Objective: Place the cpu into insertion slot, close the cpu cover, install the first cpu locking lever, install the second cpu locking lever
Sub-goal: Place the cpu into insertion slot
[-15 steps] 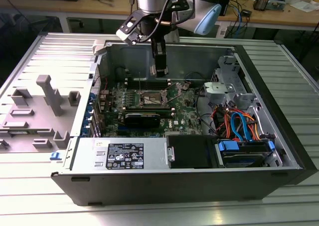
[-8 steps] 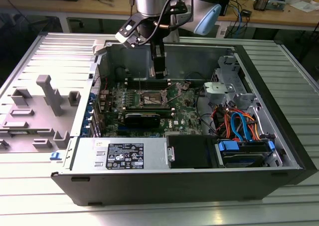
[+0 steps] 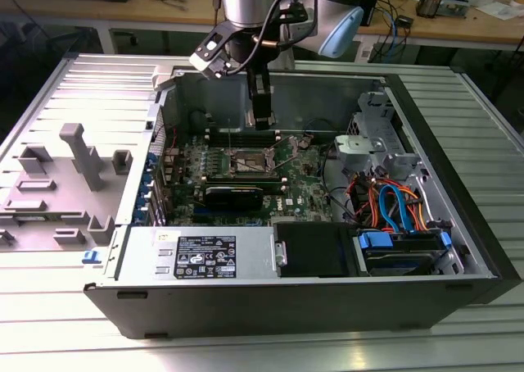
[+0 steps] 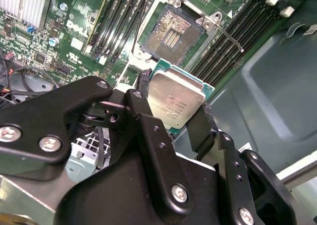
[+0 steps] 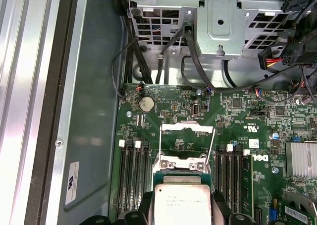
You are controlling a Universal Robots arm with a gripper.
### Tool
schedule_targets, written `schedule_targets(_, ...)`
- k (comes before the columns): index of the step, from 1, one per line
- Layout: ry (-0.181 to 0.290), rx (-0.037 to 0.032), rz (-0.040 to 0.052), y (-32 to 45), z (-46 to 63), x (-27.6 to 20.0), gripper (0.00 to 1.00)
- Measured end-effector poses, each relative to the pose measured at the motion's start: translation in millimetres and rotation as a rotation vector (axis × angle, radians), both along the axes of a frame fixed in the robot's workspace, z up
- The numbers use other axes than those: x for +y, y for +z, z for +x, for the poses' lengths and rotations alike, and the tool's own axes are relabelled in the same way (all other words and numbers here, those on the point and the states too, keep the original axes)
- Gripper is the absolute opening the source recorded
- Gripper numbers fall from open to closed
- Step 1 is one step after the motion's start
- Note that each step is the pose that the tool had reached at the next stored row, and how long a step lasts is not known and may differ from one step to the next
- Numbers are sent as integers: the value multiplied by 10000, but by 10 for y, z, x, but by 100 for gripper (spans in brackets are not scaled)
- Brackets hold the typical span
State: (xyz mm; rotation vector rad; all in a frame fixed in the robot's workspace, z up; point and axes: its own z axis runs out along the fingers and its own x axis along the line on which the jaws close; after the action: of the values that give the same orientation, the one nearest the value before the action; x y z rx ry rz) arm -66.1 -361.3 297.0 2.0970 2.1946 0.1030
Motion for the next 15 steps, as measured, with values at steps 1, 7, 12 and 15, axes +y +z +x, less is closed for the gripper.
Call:
schedule_targets(1,-12,-2,3,-9,-5,0,55)
schedule_targets(7,-40,0,-5,-23,-10,0,55)
schedule_targets(12,-40,-1,-4,-30,-10,0,55)
schedule_targets(15,-39,0,-5,-45,-10,0,55)
